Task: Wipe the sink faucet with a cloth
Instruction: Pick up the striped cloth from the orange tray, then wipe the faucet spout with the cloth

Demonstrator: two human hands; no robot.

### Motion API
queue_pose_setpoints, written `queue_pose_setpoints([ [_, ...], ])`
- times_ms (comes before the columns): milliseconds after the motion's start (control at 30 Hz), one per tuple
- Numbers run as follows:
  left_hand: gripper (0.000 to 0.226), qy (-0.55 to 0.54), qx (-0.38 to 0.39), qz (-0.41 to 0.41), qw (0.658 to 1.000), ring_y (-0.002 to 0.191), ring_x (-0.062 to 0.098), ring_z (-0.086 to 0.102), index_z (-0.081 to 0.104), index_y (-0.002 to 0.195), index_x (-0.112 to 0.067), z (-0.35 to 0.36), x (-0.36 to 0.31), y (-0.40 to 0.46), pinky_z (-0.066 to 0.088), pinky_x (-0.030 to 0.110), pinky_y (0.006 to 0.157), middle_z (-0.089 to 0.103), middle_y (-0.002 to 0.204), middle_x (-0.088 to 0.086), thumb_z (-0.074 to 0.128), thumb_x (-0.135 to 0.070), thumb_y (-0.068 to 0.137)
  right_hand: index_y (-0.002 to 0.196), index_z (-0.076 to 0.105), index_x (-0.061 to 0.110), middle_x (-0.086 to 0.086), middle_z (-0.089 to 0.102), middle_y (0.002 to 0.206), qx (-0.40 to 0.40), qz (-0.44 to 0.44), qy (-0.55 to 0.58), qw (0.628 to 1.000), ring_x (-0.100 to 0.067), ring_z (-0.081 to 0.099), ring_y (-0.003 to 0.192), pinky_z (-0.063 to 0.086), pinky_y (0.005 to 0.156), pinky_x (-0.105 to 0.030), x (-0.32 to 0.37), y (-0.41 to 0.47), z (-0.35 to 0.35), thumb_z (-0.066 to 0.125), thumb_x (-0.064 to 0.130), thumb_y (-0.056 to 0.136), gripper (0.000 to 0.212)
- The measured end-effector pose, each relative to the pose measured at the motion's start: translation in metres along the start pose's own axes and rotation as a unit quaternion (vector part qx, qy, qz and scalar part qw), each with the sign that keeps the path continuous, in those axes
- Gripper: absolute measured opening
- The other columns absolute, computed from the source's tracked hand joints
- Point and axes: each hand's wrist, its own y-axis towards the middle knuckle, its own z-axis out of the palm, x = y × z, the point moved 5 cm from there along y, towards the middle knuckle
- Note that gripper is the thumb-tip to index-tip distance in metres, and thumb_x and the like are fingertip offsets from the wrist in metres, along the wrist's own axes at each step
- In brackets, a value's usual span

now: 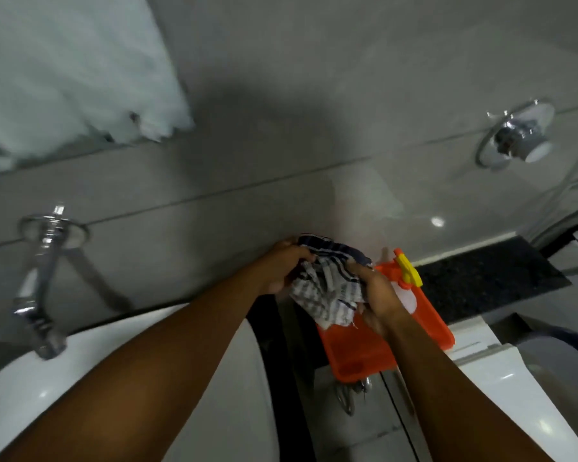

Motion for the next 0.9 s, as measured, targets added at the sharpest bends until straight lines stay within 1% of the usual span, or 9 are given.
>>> queue_pose_setpoints([
  [100, 0.028, -0.003, -0.043, 0.005, 0.999, 0.08, 0.025, 0.069, 0.071, 0.11, -0.006, -0.036, -0.026, -0.062, 0.058, 0.03, 0.065, 0.074, 0.098, 0.013, 0.066, -0.021, 0.087, 0.12, 0.067, -0.001, -0.025, 0.072, 0.119, 0.047, -0.028, -0.022, 0.998, -0.041, 0.071, 0.107, 0.057, 0.094, -0.05, 0.03, -0.026, 0.057, 0.063, 0.013, 0.094, 0.03],
  [200, 0.044, 0.039, -0.101, 0.029, 0.994, 0.09, 0.027, 0.068, 0.064, 0.123, -0.014, -0.072, -0.04, -0.119, 0.059, 0.035, 0.068, 0.072, 0.108, 0.009, 0.066, -0.039, 0.087, 0.113, 0.071, 0.0, -0.024, 0.075, 0.111, 0.084, -0.053, -0.032, 0.994, -0.037, 0.075, 0.094, 0.063, 0.074, -0.04, 0.053, -0.053, 0.115, 0.066, 0.007, 0.091, 0.024],
  [333, 0.04, -0.008, -0.168, 0.098, 0.981, 0.1, 0.037, 0.068, 0.048, 0.125, -0.008, -0.123, -0.056, -0.187, 0.06, 0.047, 0.072, 0.064, 0.119, 0.02, 0.056, -0.035, 0.096, 0.119, 0.069, 0.001, -0.025, 0.073, 0.116, 0.156, -0.044, -0.059, 0.985, -0.041, 0.072, 0.104, 0.06, 0.089, -0.052, 0.065, -0.086, 0.197, 0.067, 0.01, 0.09, 0.03],
  [500, 0.04, 0.14, -0.365, 0.201, 0.898, 0.104, 0.034, 0.062, 0.057, 0.115, -0.006, -0.201, -0.067, -0.265, 0.051, 0.039, 0.085, 0.065, 0.111, 0.016, 0.055, -0.04, 0.094, 0.117, 0.07, -0.001, -0.025, 0.074, 0.112, 0.21, -0.037, -0.106, 0.971, -0.039, 0.073, 0.096, 0.064, 0.077, -0.047, 0.066, -0.124, 0.292, 0.066, 0.004, 0.091, 0.027],
  [567, 0.035, 0.144, -0.394, 0.217, 0.881, 0.098, 0.032, 0.063, 0.059, 0.105, -0.01, -0.229, -0.065, -0.286, 0.047, 0.036, 0.077, 0.066, 0.101, 0.013, 0.056, -0.042, 0.091, 0.114, 0.07, -0.004, -0.027, 0.074, 0.107, 0.198, -0.036, -0.121, 0.972, -0.035, 0.075, 0.083, 0.064, 0.075, -0.046, 0.064, -0.133, 0.322, 0.069, 0.005, 0.089, 0.027],
  [633, 0.034, 0.15, -0.412, 0.222, 0.871, 0.093, 0.03, 0.064, 0.059, 0.099, -0.01, -0.255, -0.063, -0.302, 0.046, 0.036, 0.074, 0.067, 0.098, 0.014, 0.057, -0.042, 0.09, 0.112, 0.07, -0.007, -0.028, 0.074, 0.106, 0.175, -0.041, -0.143, 0.973, -0.036, 0.074, 0.083, 0.06, 0.085, -0.052, 0.058, -0.134, 0.346, 0.072, 0.005, 0.086, 0.029],
  [700, 0.037, 0.162, -0.423, 0.215, 0.865, 0.093, 0.031, 0.064, 0.061, 0.101, -0.007, -0.275, -0.058, -0.307, 0.051, 0.039, 0.077, 0.068, 0.1, 0.017, 0.058, -0.041, 0.091, 0.11, 0.07, -0.006, -0.027, 0.075, 0.104, 0.145, -0.044, -0.163, 0.975, -0.04, 0.074, 0.09, 0.059, 0.09, -0.055, 0.049, -0.13, 0.364, 0.076, 0.005, 0.082, 0.03],
  [767, 0.039, 0.166, -0.423, 0.192, 0.87, 0.095, 0.031, 0.064, 0.061, 0.105, -0.004, -0.287, -0.051, -0.304, 0.054, 0.043, 0.083, 0.068, 0.104, 0.018, 0.059, -0.04, 0.092, 0.106, 0.07, -0.005, -0.025, 0.077, 0.099, 0.111, -0.047, -0.175, 0.977, -0.038, 0.076, 0.087, 0.063, 0.081, -0.049, 0.04, -0.125, 0.374, 0.079, 0.005, 0.079, 0.03],
  [900, 0.046, 0.196, -0.453, 0.135, 0.859, 0.099, 0.032, 0.06, 0.054, 0.118, -0.005, -0.292, -0.042, -0.294, 0.046, 0.036, 0.077, 0.063, 0.118, 0.019, 0.059, -0.042, 0.092, 0.107, 0.07, -0.007, -0.026, 0.076, 0.099, 0.076, -0.065, -0.185, 0.978, -0.037, 0.075, 0.086, 0.061, 0.085, -0.053, 0.025, -0.108, 0.382, 0.08, 0.003, 0.077, 0.033],
])
